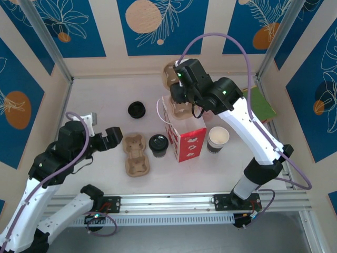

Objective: Pack the takeout coffee

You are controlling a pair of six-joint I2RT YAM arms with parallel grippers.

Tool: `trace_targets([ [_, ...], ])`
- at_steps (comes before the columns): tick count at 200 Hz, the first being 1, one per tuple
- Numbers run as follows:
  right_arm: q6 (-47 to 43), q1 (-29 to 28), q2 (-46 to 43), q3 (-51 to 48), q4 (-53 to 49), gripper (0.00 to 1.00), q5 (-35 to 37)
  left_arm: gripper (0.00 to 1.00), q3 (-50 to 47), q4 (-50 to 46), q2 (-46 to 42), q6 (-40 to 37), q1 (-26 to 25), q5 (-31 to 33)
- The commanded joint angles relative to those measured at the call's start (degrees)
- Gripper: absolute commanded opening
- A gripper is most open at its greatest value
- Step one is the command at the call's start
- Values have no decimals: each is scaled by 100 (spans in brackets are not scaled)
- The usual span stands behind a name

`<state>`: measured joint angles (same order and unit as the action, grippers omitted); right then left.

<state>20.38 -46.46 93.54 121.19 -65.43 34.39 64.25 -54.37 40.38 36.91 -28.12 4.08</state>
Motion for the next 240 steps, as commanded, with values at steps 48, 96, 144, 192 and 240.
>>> trace_targets([
  [48,177,299,-474,-1211,410,35,-624,100,272,92,127,-292,52,257],
  [96,305,374,-535,-1654,449,35,-786,100,272,154,233,-301,57,282],
  [144,395,453,-542,-1977,382,35,-955,100,256,223,277,-350,46,337],
  [192,567,482,-505,-2209,258,35,-1109,100,223,227,280,-368,48,366],
  [240,668,523,-318,-2241,12,35,-1251,100,206,199,268,-404,52,403],
])
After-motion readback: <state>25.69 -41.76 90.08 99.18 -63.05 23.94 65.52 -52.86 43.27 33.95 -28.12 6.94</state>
